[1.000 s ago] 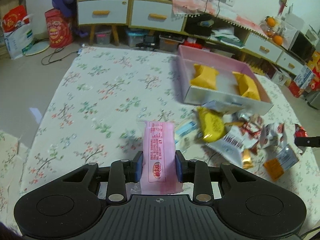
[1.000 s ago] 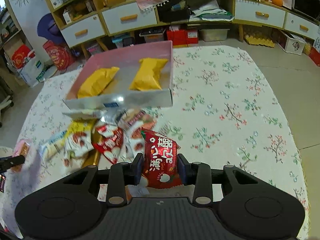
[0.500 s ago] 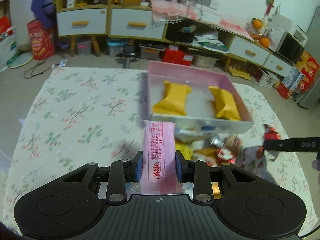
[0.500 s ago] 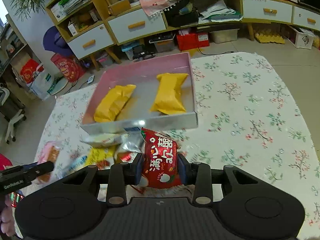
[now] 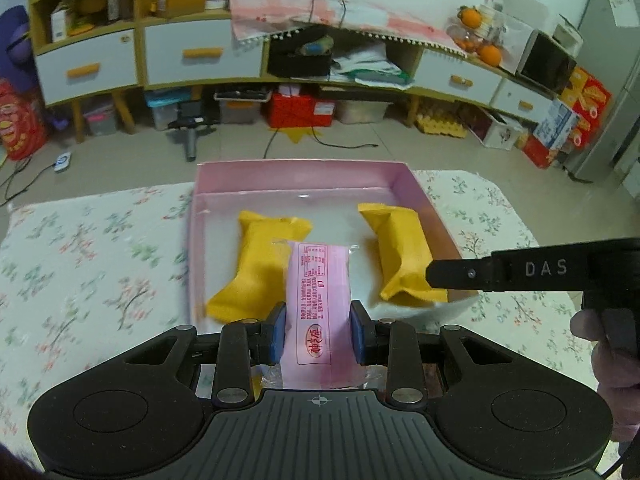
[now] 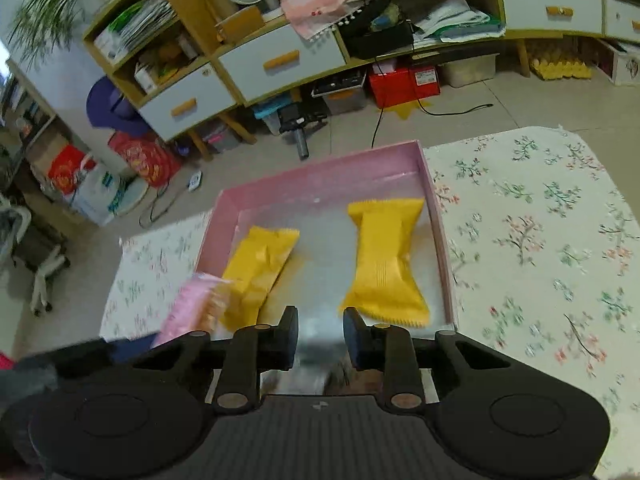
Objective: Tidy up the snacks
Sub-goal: 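Place the pink bar in the box with the left gripper and release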
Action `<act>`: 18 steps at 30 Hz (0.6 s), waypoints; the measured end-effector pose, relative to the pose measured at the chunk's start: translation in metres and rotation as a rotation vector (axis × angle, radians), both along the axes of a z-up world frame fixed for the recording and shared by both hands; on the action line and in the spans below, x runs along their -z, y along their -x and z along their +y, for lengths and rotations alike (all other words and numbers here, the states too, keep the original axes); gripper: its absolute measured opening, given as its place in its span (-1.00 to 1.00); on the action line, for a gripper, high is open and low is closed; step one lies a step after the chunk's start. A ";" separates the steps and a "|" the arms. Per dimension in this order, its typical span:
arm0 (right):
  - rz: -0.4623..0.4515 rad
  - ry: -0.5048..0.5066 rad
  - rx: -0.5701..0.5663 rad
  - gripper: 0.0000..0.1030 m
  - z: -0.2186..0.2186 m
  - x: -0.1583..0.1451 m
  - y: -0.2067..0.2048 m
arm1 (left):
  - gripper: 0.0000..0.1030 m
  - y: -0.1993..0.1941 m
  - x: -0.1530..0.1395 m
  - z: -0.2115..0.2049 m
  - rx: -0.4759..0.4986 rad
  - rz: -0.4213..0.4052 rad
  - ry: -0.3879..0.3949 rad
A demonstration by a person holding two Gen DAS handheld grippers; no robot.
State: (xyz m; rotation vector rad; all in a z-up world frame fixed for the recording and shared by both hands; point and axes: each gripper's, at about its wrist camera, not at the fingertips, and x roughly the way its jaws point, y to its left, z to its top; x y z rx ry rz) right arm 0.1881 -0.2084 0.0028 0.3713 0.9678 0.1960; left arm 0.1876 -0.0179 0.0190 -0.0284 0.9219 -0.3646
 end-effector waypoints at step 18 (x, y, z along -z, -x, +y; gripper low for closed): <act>0.098 0.097 -0.221 -0.72 0.000 0.018 0.009 | -0.44 -0.048 0.037 -0.027 0.025 -0.014 -0.014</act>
